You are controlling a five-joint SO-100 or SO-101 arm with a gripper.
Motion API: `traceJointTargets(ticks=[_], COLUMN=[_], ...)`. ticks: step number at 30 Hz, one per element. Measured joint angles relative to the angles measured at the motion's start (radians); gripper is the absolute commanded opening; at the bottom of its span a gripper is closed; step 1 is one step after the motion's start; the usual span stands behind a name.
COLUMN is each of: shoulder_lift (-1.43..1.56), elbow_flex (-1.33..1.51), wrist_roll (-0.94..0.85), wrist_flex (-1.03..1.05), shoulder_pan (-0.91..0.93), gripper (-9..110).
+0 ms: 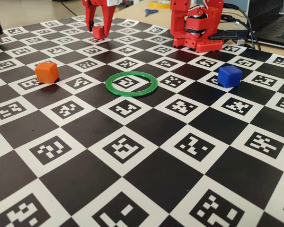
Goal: Grab the red cube then put it in the green circle then put the blue cube on top and finally the orange cube on top
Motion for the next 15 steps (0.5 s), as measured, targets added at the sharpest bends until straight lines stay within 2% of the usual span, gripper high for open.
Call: traceJointTargets(ticks=[15], shoulder_lift=[0.0], elbow_flex=[0.0], wrist_roll=[-0.015], wrist_flex=[0.0], shoulder_pan=[0.0], gripper=[19])
